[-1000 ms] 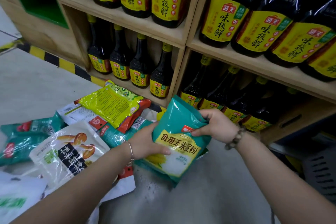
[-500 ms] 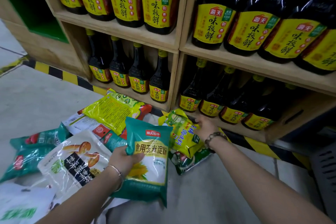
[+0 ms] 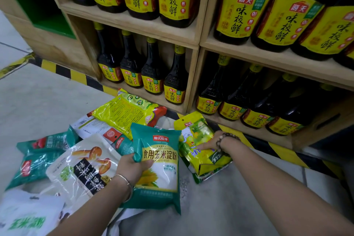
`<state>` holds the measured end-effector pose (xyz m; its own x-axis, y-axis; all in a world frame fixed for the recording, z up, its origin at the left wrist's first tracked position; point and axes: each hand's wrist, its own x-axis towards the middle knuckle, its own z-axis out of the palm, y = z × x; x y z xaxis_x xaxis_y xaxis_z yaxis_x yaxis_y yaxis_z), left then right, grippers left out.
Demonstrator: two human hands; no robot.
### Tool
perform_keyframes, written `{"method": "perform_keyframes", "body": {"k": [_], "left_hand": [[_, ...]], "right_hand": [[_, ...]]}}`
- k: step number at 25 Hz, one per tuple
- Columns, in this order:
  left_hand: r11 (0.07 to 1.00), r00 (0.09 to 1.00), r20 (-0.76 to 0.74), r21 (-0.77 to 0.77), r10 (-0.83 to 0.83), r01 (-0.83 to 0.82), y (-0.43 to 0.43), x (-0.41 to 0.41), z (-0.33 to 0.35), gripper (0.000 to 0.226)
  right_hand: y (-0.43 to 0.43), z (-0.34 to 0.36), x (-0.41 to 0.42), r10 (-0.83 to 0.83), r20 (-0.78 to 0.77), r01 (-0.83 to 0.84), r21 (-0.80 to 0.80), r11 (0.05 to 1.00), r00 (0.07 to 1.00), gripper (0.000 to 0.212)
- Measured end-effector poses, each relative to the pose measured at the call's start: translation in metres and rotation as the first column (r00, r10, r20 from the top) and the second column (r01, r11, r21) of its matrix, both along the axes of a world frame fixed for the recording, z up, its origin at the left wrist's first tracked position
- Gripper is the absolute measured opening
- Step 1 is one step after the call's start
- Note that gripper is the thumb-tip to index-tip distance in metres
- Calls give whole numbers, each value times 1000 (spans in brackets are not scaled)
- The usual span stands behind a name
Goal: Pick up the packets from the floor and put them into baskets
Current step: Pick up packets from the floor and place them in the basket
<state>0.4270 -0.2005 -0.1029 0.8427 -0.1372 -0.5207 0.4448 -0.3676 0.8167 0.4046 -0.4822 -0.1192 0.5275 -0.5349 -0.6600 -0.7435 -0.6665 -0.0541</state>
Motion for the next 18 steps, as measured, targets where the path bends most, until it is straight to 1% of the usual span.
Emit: {"method": "perform_keyframes", "body": {"k": [1,4,6,7,8,9,10,12,14,15,18], "left_hand": [[1000,1000,-5,-10,9,-9,0,0,0,15],[999,999,-9,-25,40,-40,1,-1,1,12],[997,998,-1,-37,62,-62,-1,-2,4,10],[996,998,5,-51,67,-67,-3,-3,7,9],[996,998,18,-64,66,-65,-5,-5,12,9],[995,997,46,-81,59,-55,-8,-6,17,12],[994,995,80,-97,51,-43,-13,-8,24,15],[988,988,153,-152,34,-11,-23,-12,40,16],[974,976,216,-225,28,21,-34,-15,59,14],[967,970,241,-254,32,31,-40,-16,67,14],[930,958,278,-366,68,40,-53,-18,92,13]], "right_hand": [[-2,-1,-3,-45,18,43,65,997,999,115],[-3,-3,-18,-173,163,143,177,974,971,100],[1,-4,-32,-271,286,204,243,948,919,87],[2,-4,-39,-322,363,231,272,934,875,73],[3,-1,-48,-360,441,243,298,923,823,53],[1,5,-57,-374,513,234,318,919,773,38],[-2,12,-65,-376,573,212,333,919,728,30],[-8,33,-78,-393,686,182,362,914,612,23],[-10,61,-89,-413,786,148,391,909,460,19],[-11,76,-94,-410,819,133,390,911,401,18],[-11,114,-107,-364,889,119,344,931,279,17]]}}
